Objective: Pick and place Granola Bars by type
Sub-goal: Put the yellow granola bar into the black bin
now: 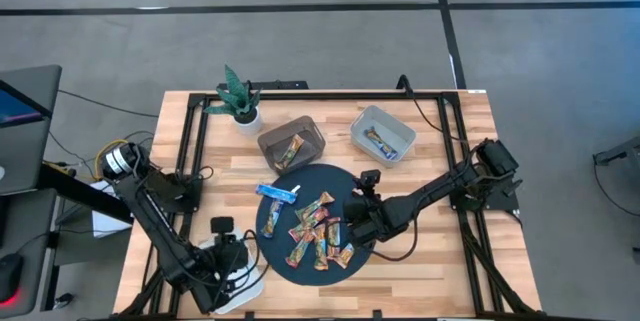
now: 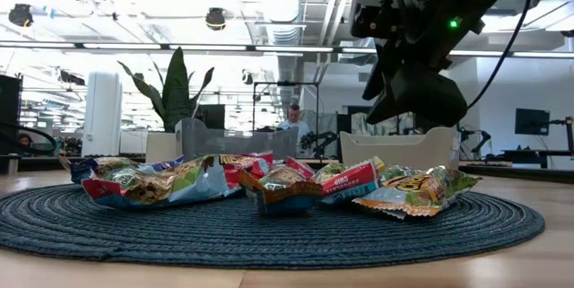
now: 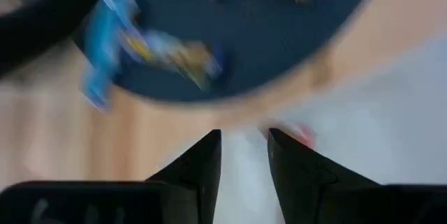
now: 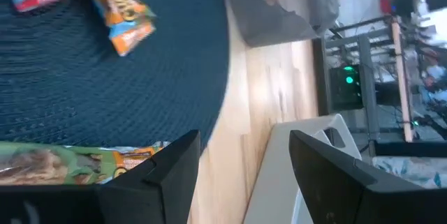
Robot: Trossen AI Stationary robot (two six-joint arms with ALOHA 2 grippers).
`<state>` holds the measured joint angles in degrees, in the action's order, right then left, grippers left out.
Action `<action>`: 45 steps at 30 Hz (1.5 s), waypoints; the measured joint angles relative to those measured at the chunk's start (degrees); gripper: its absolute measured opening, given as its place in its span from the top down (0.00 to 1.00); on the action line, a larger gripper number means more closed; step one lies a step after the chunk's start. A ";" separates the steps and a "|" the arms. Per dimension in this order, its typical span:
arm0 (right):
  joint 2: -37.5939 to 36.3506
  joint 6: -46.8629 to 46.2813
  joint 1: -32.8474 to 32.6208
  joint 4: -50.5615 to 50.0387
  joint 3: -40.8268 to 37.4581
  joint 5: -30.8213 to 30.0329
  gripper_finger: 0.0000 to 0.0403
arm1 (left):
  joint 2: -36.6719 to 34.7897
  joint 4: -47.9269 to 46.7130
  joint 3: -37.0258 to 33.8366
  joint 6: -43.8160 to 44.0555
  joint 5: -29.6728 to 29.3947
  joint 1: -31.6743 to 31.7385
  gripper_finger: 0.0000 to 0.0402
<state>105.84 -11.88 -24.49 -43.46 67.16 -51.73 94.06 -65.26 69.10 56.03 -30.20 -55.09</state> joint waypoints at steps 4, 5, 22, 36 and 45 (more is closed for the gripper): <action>0.00 6.63 0.00 4.10 0.00 4.08 0.47 | 0.00 -0.91 0.00 -7.29 -14.07 0.04 0.73; -0.06 8.50 0.00 5.39 0.00 5.34 0.47 | 0.00 -1.31 0.00 -8.49 -17.72 0.02 0.73; -0.22 30.24 3.93 24.92 0.05 27.07 0.47 | 0.04 -10.56 -6.50 -4.45 -49.64 0.55 0.73; -0.24 31.03 11.99 33.23 0.07 45.15 0.47 | 0.04 -15.36 -9.03 0.72 -50.21 0.55 0.73; 0.26 31.41 15.65 36.64 0.07 53.36 0.47 | 0.04 -15.25 -9.03 0.75 -51.25 1.49 0.73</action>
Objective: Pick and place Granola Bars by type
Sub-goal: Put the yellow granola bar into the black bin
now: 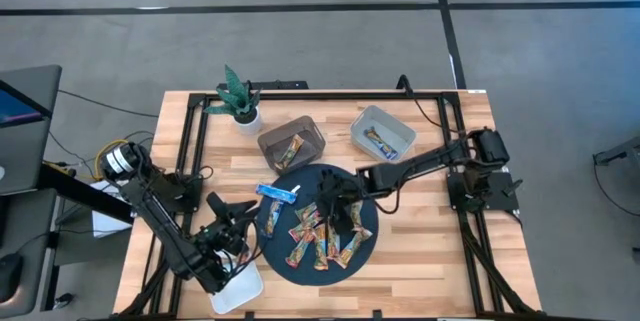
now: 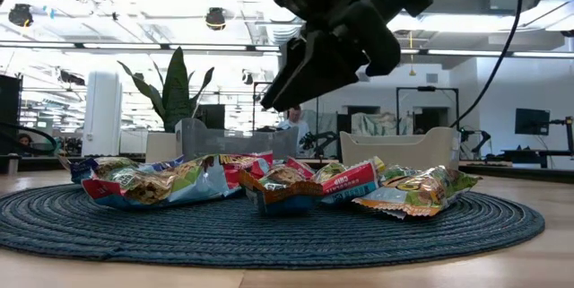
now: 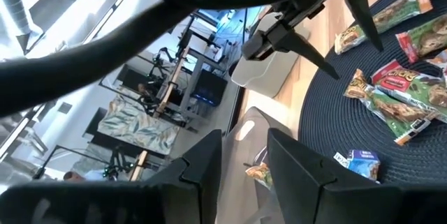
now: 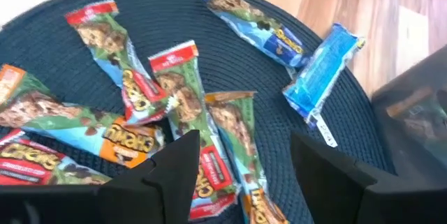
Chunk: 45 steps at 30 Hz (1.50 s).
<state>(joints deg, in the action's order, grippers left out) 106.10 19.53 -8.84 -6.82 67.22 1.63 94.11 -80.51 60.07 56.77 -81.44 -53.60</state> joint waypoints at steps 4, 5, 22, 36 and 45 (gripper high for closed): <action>0.00 0.37 0.60 0.08 0.00 0.03 0.47 | 0.00 0.04 0.00 0.00 0.12 1.08 0.73; 0.01 0.42 0.74 0.12 0.00 0.04 0.47 | 0.00 0.11 0.00 0.00 0.13 1.37 0.73; 4.03 1.07 2.73 4.20 0.38 6.03 0.47 | -0.02 0.52 0.00 0.02 0.21 4.10 0.73; 8.42 0.01 4.17 4.61 0.21 6.12 0.56 | -0.04 0.50 0.02 0.04 1.17 4.15 0.73; 9.09 -0.11 4.50 4.01 0.22 5.97 0.73 | -0.04 0.50 0.02 0.04 1.15 4.15 0.73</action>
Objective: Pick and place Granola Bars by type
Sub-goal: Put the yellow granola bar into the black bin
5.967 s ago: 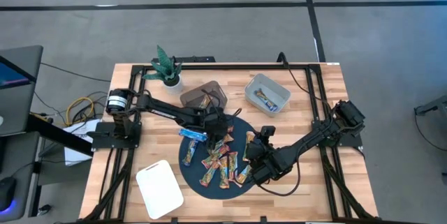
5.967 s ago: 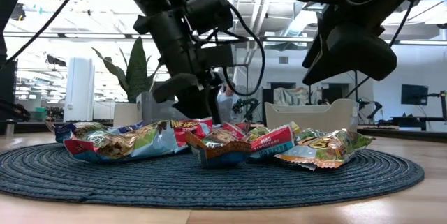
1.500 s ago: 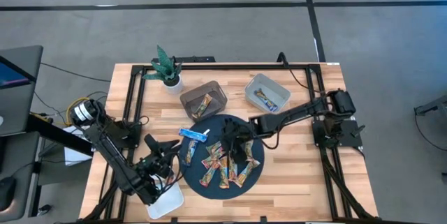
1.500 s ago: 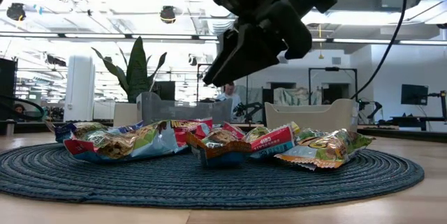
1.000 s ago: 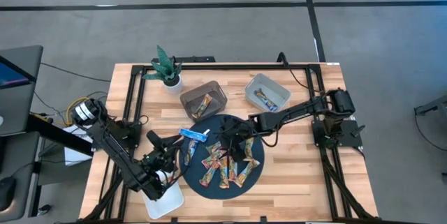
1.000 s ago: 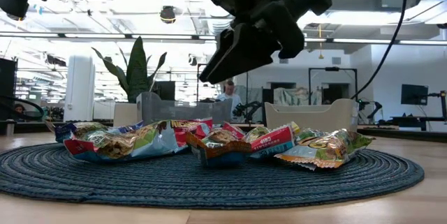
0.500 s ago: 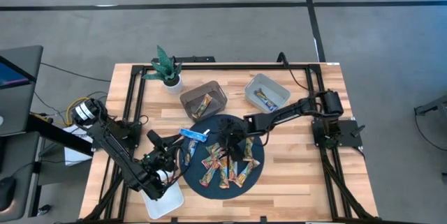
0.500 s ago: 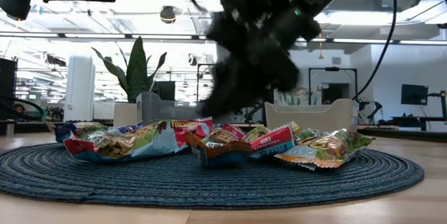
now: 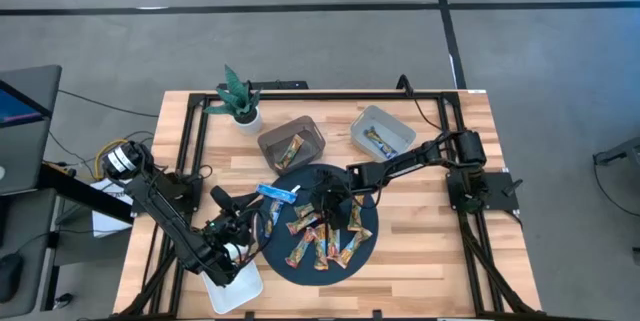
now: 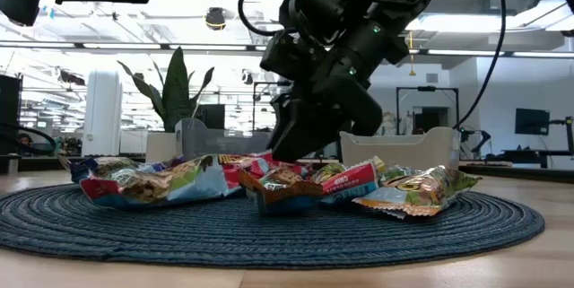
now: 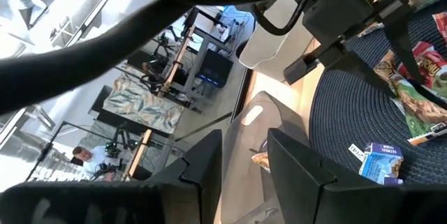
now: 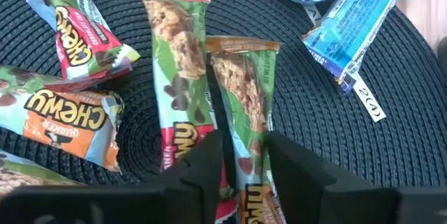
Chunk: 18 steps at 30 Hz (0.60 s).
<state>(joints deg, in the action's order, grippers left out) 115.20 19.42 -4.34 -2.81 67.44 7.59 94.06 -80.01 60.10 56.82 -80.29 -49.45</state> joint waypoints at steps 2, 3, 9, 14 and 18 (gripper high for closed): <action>0.00 0.08 0.00 -0.10 0.00 -0.02 0.78 | 0.00 0.00 0.00 0.00 0.00 0.00 0.73; 0.00 0.14 0.00 -0.13 0.00 -0.07 0.80 | 0.00 0.00 0.00 0.00 0.00 0.00 0.73; -0.02 0.64 0.00 -0.02 0.00 -0.13 0.96 | 0.00 0.00 0.00 0.00 0.00 0.00 0.73; -0.04 2.08 -0.02 0.14 0.00 -0.21 0.98 | 0.00 0.00 0.00 0.00 0.00 0.00 0.73; -0.79 2.97 -0.37 -0.41 -0.04 -1.73 1.00 | 0.00 -0.01 0.00 0.00 0.02 0.00 0.73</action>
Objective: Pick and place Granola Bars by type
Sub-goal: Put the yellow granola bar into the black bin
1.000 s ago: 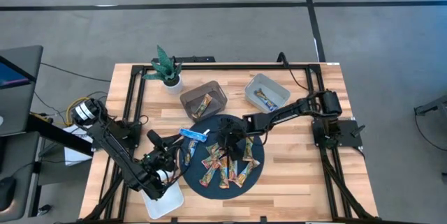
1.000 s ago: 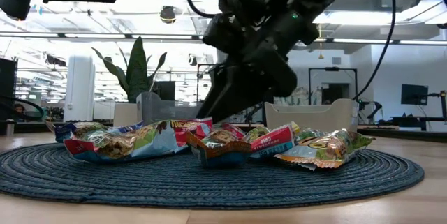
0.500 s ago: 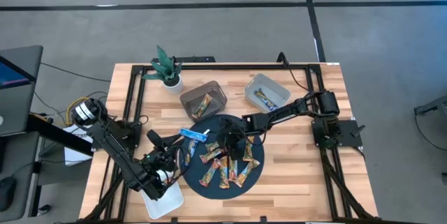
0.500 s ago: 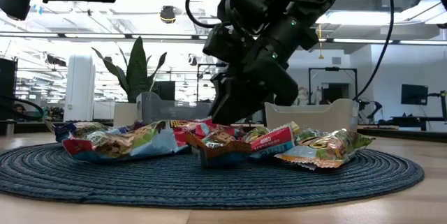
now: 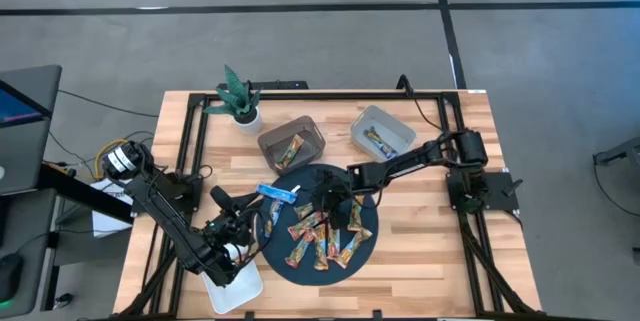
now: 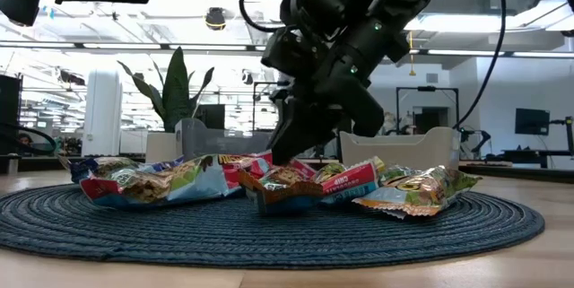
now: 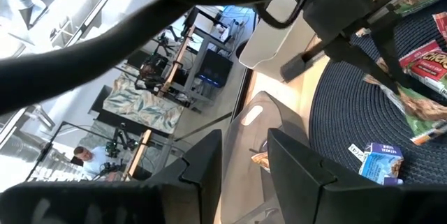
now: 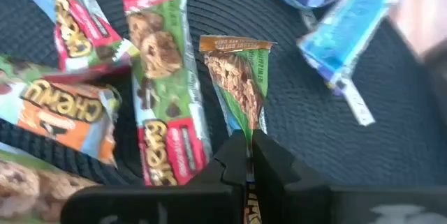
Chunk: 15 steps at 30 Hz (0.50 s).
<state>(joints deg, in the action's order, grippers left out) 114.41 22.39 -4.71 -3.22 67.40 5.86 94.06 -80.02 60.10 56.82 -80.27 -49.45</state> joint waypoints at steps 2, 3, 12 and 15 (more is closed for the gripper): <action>-0.69 0.46 -0.42 0.23 -0.02 -1.68 0.99 | 0.00 0.01 0.00 0.00 0.02 0.00 0.73; -1.34 0.70 -0.62 -0.17 -0.04 -2.87 0.99 | 0.00 -0.01 0.00 0.00 0.04 0.00 0.73; -6.93 6.87 -1.87 5.47 0.00 -16.72 1.00 | 0.00 -0.01 0.00 0.00 0.07 0.00 0.73; -7.08 9.88 0.02 10.60 0.03 -20.14 1.00 | 0.00 -0.01 0.00 0.00 0.04 0.00 0.73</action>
<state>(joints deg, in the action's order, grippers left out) 107.33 32.27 -4.69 7.37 67.43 -14.27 94.06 -80.03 60.10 56.82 -80.23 -49.45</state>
